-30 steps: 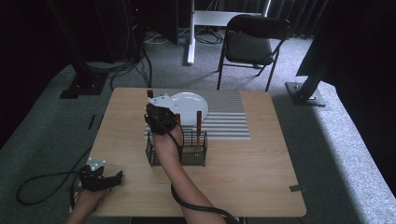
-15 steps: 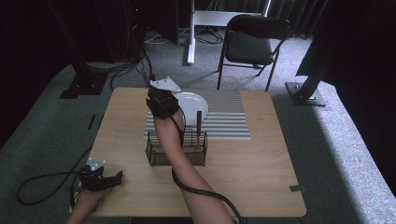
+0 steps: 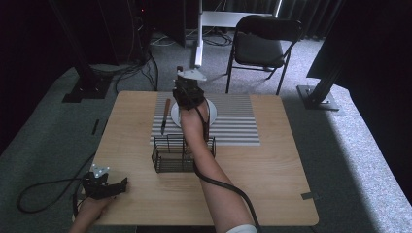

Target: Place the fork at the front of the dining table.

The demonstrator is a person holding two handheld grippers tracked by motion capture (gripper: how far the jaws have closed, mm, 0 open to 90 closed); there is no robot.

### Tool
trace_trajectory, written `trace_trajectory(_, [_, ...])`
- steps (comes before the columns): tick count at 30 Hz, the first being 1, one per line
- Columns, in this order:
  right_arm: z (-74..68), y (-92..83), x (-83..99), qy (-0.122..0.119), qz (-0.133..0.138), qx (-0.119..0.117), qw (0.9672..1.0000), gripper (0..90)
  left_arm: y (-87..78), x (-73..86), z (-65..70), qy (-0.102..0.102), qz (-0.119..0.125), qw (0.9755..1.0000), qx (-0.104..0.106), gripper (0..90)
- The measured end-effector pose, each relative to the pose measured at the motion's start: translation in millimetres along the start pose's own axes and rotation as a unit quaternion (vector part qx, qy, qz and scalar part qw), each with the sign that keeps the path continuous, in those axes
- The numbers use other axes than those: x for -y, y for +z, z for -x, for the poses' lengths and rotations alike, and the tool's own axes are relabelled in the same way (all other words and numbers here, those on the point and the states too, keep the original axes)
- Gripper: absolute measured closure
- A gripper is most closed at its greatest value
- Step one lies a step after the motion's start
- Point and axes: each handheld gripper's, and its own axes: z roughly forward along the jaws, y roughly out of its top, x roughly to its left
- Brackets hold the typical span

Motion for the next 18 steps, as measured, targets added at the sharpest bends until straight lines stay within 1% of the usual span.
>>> trace_trajectory(2, [9.8,1.0,0.5,-0.001,-0.003,0.010,0.9999,75.8,0.0,0.0,0.2,-0.002,0.000,1.0000,0.000,1.1])
trace_trajectory(6, [31.0,0.4,1.8,0.010,-0.006,0.027,0.9996,75.8,0.1,0.1,0.3,-0.002,0.001,1.0000,0.000,1.1])
trace_trajectory(9, [44.0,1.3,5.1,0.015,-0.009,0.041,0.9990,75.8,0.1,0.1,0.3,-0.002,0.001,1.0000,0.000,1.1])
trace_trajectory(11, [49.9,2.0,7.3,0.017,-0.012,0.048,0.9986,75.8,0.1,0.1,0.3,-0.002,0.001,1.0000,0.000,1.2])
trace_trajectory(12, [53.0,2.5,8.5,0.013,-0.013,0.051,0.9985,75.8,0.1,0.1,0.2,-0.001,0.001,1.0000,0.000,1.1])
trace_trajectory(18, [73.3,2.8,18.7,0.006,-0.026,0.071,0.9971,75.8,0.2,0.1,0.3,-0.002,0.001,1.0000,0.000,1.1])
